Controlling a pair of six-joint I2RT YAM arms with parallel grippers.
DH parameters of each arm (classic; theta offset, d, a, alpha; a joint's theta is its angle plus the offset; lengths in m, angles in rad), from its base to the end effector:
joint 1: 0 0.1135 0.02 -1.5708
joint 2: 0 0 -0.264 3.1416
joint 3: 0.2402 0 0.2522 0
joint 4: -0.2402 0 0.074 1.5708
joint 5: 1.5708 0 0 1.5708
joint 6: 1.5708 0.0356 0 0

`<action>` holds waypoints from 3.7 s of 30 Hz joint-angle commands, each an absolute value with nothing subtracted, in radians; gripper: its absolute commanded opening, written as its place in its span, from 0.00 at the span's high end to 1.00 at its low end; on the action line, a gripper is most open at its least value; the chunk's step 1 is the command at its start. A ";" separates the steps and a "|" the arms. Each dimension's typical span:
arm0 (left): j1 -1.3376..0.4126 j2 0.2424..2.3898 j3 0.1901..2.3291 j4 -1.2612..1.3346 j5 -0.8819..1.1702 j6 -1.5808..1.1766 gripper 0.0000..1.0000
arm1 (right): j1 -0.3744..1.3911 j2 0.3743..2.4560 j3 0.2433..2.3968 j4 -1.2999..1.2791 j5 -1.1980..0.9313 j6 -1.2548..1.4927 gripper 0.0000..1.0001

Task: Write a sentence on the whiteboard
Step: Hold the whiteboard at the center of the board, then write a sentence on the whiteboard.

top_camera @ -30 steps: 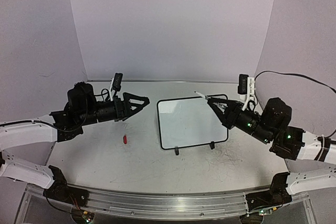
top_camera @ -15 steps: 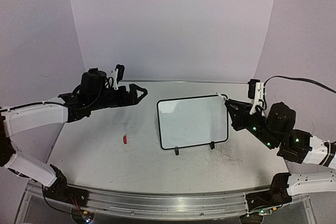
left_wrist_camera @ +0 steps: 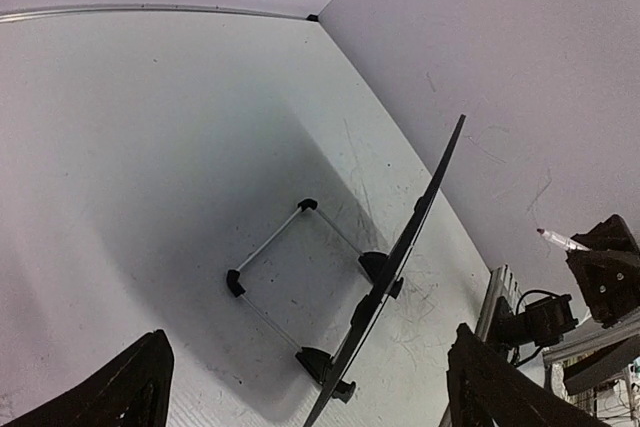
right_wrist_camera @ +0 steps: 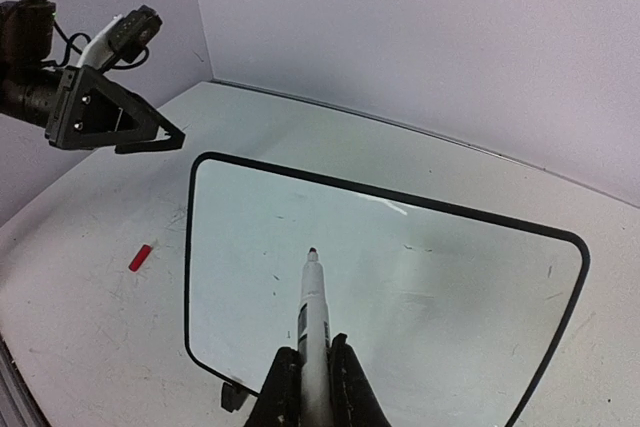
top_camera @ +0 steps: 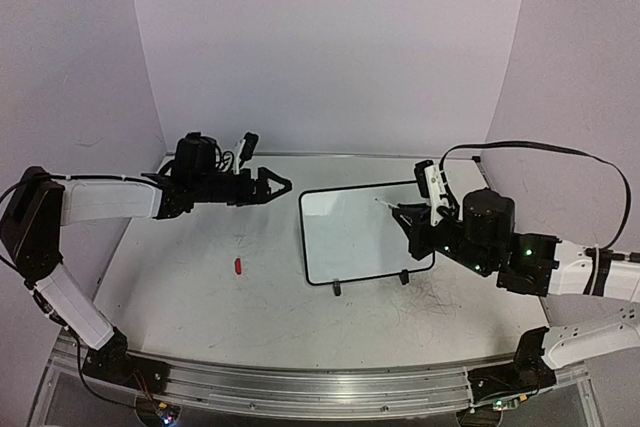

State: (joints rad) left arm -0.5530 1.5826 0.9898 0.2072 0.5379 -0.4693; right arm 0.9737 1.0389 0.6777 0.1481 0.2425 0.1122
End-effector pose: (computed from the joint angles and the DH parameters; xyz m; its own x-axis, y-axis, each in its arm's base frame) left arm 0.2939 -0.2029 0.2511 -0.6721 -0.0415 -0.7392 0.6178 0.5187 -0.5909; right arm 0.1435 0.1958 0.2876 -0.1933 -0.0909 -0.9769 -0.6533 0.7548 0.0590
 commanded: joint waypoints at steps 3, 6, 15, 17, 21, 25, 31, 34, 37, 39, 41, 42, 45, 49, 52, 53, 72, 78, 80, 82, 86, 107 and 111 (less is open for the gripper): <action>-0.528 1.628 1.004 0.401 0.684 -0.502 0.06 | 0.974 1.103 0.765 0.222 0.165 0.059 1.00; -0.522 1.631 0.995 0.424 0.686 -0.527 0.07 | 0.977 1.158 0.801 0.252 0.152 0.029 1.00; -0.520 1.644 1.037 0.452 0.671 -0.615 0.08 | 0.982 1.295 0.866 0.327 0.131 0.008 1.00; -0.520 1.657 1.039 0.461 0.686 -0.607 0.10 | 0.988 1.303 0.843 0.348 0.154 0.008 1.00; -0.520 1.702 1.040 0.500 0.753 -0.595 0.13 | 1.003 1.265 0.761 0.409 0.164 0.009 1.00; -0.522 1.745 1.058 0.520 0.803 -0.598 0.16 | 1.004 1.242 0.718 0.438 0.192 -0.020 1.00; -0.548 1.784 1.079 0.554 0.820 -0.628 0.23 | 1.006 1.315 0.789 0.408 0.166 -0.025 1.00; -0.562 1.804 1.092 0.557 0.846 -0.633 0.29 | 1.006 1.368 0.838 0.388 0.145 -0.031 1.00; -0.563 1.815 1.095 0.558 0.861 -0.634 0.38 | 1.014 1.411 0.877 0.374 0.127 -0.041 1.00; -0.563 1.819 1.096 0.558 0.867 -0.628 0.43 | 1.017 1.424 0.892 0.374 0.138 -0.041 1.00; -0.563 1.822 1.100 0.559 0.874 -0.625 0.47 | 1.018 1.431 0.902 0.384 0.146 -0.041 1.00; -0.563 1.822 1.100 0.559 0.877 -0.622 0.50 | 1.018 1.433 0.904 0.393 0.149 -0.043 0.99; -0.563 1.821 1.097 0.560 0.880 -0.611 0.57 | 1.020 1.437 0.892 0.429 0.173 -0.044 0.98; -0.568 1.824 1.088 0.565 0.880 -0.596 0.63 | 1.019 1.412 0.827 0.499 0.196 -0.046 0.99; -0.574 1.832 1.081 0.580 0.888 -0.598 0.67 | 1.020 1.389 0.778 0.550 0.208 -0.043 0.98; -0.575 1.834 1.078 0.590 0.889 -0.605 0.68 | 1.020 1.384 0.769 0.556 0.213 -0.042 0.99; -0.615 1.858 1.039 0.681 0.897 -0.647 0.93 | 1.021 1.429 0.803 0.489 0.169 -0.074 1.00; -0.630 1.859 1.017 0.686 0.884 -0.635 0.97 | 1.024 1.391 0.810 0.436 0.168 -0.105 1.00; -0.635 1.860 1.014 0.686 0.886 -0.629 0.98 | 1.025 1.398 0.804 0.450 0.151 -0.125 1.00; -0.637 1.862 1.010 0.686 0.889 -0.621 0.98 | 1.027 1.409 0.809 0.455 0.140 -0.139 1.00; -0.638 1.863 1.005 0.686 0.893 -0.595 0.99 | 1.028 1.416 0.801 0.484 0.110 -0.154 1.00; -0.638 1.868 1.007 0.686 0.899 -0.592 1.00 | 1.032 1.482 0.842 0.489 0.168 -0.133 1.00; -0.637 1.868 1.007 0.687 0.899 -0.594 1.00 | 1.032 1.500 0.856 0.492 0.171 -0.135 1.00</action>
